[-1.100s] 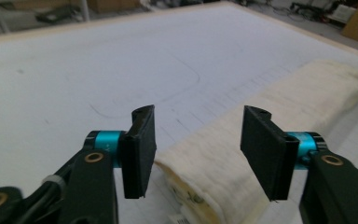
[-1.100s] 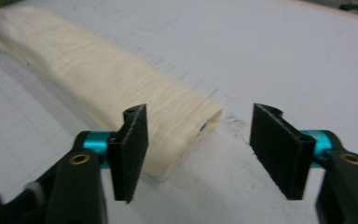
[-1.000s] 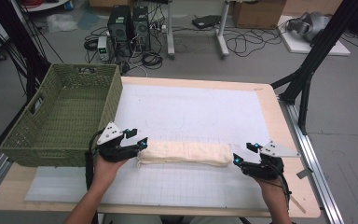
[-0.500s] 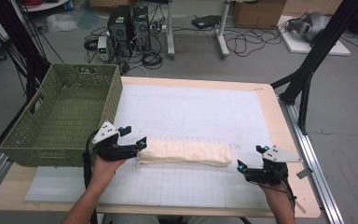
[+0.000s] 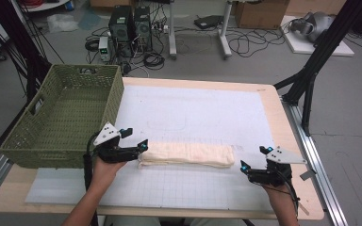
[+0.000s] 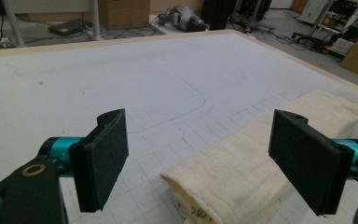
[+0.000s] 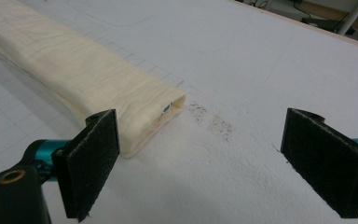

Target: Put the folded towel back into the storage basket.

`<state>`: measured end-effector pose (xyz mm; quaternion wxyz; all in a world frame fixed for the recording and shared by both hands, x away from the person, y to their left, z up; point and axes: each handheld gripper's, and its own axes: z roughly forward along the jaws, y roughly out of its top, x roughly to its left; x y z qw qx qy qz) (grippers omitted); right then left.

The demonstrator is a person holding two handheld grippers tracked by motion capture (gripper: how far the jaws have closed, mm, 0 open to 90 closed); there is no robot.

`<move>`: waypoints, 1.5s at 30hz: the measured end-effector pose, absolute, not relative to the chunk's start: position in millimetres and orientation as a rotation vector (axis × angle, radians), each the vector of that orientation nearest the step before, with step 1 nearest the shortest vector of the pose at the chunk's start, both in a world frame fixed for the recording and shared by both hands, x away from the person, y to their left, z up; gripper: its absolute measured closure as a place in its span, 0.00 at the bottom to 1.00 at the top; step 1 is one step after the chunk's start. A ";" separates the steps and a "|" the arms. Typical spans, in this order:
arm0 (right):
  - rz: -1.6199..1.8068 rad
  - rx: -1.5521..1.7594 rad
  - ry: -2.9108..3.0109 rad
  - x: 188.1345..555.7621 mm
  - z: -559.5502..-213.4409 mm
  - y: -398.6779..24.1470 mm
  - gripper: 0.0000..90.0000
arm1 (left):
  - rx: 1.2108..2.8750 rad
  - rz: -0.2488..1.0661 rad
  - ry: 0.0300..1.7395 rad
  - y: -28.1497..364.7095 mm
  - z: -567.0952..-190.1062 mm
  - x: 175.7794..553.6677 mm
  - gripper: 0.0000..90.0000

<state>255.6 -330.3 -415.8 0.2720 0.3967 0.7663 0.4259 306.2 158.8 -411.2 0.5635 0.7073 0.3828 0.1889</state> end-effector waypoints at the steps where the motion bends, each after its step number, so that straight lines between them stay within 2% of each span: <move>1: 1.148 1.072 2.063 255.7 -416.0 -330.6 0.12 | 1.668 0.442 0.903 159.0 -411.2 306.1 0.22; 13: 1.172 1.082 2.067 255.0 -417.5 -330.0 0.12 | 1.704 0.368 0.999 160.3 -419.8 310.1 0.24; 18: 1.162 1.063 2.084 252.6 -417.6 -327.7 0.12 | 1.721 0.366 1.047 159.9 -422.2 311.0 0.35; 33: 1.169 1.057 2.111 253.2 -420.6 -325.4 0.12 | 1.840 0.317 1.098 142.2 -438.2 314.3 0.41; 37: 1.172 1.057 2.110 253.1 -420.8 -325.3 0.12 | 1.914 0.292 1.120 137.2 -444.6 313.5 0.45; 45: 1.165 1.060 2.115 253.4 -421.1 -326.6 0.12 | 2.000 0.352 1.104 127.2 -446.6 304.2 0.45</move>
